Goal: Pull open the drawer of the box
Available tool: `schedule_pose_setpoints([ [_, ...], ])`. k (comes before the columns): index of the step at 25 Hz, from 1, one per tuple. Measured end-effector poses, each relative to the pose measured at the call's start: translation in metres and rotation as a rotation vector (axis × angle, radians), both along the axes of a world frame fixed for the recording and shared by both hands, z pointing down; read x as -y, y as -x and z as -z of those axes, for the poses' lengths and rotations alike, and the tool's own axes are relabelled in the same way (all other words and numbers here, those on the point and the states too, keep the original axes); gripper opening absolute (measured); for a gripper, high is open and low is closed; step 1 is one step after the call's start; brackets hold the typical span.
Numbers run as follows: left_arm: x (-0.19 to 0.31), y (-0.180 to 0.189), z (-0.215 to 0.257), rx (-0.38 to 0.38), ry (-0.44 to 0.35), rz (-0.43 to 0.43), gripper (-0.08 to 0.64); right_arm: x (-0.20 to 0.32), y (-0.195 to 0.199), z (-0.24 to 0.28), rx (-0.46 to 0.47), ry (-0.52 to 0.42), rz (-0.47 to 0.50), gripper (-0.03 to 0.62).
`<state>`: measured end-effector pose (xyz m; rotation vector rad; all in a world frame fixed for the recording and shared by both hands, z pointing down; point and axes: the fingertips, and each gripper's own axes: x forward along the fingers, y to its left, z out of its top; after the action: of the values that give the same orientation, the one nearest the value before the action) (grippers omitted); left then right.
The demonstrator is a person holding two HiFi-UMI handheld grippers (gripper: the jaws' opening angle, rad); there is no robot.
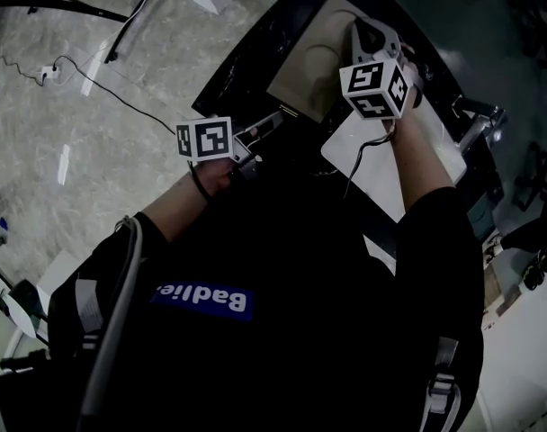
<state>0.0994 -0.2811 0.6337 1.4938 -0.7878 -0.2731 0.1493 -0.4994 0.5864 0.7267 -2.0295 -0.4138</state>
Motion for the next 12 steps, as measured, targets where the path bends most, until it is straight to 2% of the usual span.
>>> schedule_pose_setpoints([
  [1,0.002,0.000,0.000,0.001,-0.006,0.000,0.074,0.000,0.000,0.000,0.001,0.002,-0.001,0.000],
  [6,0.011,-0.009,-0.003,-0.002,-0.020,-0.006,0.075,0.002,0.000,-0.002,0.000,0.009,-0.006,0.000],
  [12,0.012,-0.010,-0.005,-0.055,-0.025,0.013,0.043,0.001,0.004,-0.005,-0.025,0.000,0.010,0.000],
])
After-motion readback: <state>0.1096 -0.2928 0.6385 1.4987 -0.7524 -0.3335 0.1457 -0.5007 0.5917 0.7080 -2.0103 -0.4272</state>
